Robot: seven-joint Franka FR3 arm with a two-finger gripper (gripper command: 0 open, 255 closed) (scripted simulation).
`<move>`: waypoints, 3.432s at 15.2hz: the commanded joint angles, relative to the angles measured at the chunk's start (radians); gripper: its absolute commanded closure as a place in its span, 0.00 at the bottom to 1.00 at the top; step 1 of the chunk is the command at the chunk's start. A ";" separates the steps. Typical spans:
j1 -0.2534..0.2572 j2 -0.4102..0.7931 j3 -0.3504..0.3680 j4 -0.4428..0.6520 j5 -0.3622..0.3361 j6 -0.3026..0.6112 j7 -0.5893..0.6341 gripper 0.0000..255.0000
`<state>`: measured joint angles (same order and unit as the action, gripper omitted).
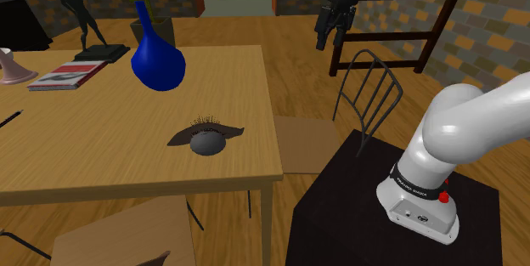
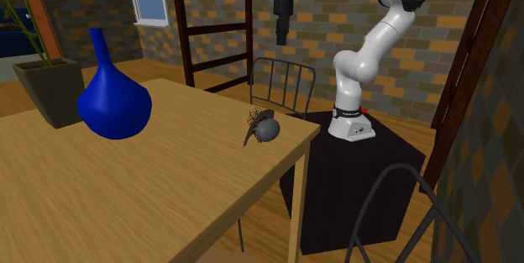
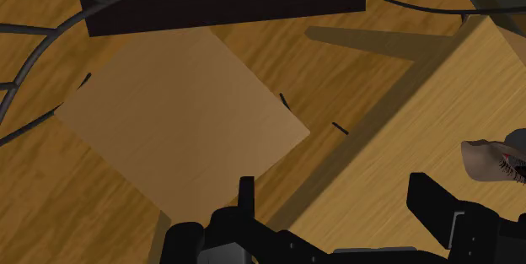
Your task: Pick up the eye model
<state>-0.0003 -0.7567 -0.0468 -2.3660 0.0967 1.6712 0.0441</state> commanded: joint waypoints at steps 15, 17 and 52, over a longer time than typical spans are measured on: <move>0.164 0.407 0.168 0.219 0.074 0.136 -0.032 0.00; 0.183 0.466 0.192 0.261 0.075 0.146 -0.034 0.00; 0.304 0.831 0.332 0.508 0.024 0.217 -0.034 1.00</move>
<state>0.3030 0.0772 0.2840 -1.8674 0.1203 1.8992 0.0070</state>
